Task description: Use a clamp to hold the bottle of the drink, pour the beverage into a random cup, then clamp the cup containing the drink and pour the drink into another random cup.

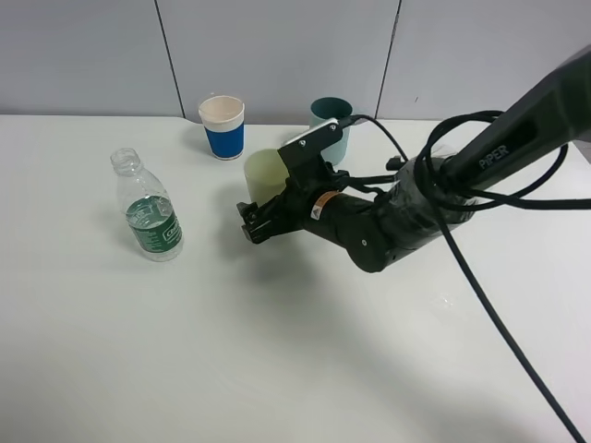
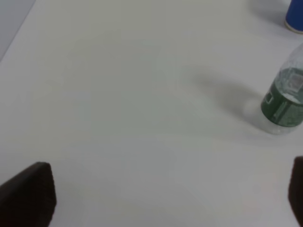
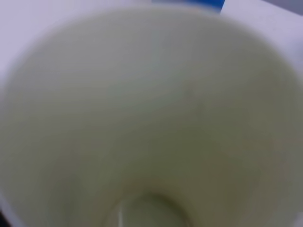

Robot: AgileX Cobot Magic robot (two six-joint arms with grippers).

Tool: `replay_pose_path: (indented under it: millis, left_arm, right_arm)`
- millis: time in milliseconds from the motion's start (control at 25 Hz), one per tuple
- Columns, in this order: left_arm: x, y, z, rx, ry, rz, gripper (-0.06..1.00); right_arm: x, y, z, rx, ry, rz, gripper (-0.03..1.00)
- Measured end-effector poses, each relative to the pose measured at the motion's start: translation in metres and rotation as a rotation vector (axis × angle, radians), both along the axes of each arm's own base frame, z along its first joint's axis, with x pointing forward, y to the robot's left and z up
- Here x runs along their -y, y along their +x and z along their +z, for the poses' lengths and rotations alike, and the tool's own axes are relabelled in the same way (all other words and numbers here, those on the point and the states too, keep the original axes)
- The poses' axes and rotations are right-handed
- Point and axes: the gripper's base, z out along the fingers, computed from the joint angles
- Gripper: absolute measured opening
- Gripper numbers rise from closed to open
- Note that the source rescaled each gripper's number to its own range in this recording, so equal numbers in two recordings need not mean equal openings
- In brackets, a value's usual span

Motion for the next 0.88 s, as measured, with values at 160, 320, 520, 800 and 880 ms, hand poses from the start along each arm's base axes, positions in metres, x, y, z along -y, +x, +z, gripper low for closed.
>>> replay_pose_path:
  millis: [160,320,520,800,880]
  left_arm:
    - [0.000,0.000,0.000,0.000,0.000,0.000,1.00]
    - [0.000,0.000,0.000,0.000,0.000,0.000,1.00]
    - [0.000,0.000,0.000,0.000,0.000,0.000,1.00]
    - [0.000,0.000,0.000,0.000,0.000,0.000,1.00]
    - [0.000,0.000,0.000,0.000,0.000,0.000,1.00]
  right_arm:
    - [0.000,-0.001,0.026,0.010,0.025,0.005,0.98]
    - [0.004,-0.008,0.087,0.065,0.077,0.027,0.98]
    - [0.014,-0.016,0.141,0.184,0.111,0.045,0.98]
    - [0.058,-0.001,0.171,0.230,0.060,-0.036,0.98]
    - [0.074,0.006,0.177,0.243,0.041,-0.071,0.98]
